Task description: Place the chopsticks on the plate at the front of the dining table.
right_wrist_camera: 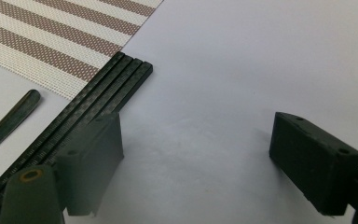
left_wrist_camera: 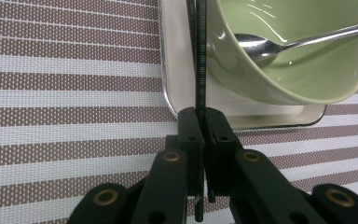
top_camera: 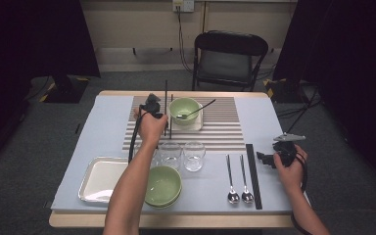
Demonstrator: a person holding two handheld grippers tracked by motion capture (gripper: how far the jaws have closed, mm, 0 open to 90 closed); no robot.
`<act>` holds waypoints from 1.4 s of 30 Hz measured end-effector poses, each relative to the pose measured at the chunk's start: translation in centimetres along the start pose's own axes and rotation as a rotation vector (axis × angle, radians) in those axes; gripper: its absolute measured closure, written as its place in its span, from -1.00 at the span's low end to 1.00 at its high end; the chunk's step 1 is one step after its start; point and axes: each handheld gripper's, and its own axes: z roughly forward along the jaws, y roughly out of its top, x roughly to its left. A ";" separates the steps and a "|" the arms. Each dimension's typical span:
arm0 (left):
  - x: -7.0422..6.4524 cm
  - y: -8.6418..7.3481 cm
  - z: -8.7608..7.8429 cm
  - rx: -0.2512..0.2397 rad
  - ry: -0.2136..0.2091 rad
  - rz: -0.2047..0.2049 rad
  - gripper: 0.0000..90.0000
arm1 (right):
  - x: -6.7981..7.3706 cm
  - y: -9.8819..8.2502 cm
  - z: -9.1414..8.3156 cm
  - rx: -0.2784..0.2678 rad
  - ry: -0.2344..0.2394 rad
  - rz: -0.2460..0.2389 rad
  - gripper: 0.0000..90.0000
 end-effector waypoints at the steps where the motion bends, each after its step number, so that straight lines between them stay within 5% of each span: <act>1: 0.0 0.0 0.1 0.006 -0.001 -0.002 0.93 | 0.0 0.0 0.0 0.000 -0.001 0.000 -0.64; 42: 0.0 0.6 0.7 0.041 0.035 -0.063 0.92 | 0.0 0.0 0.0 -0.002 -0.001 -0.004 -0.64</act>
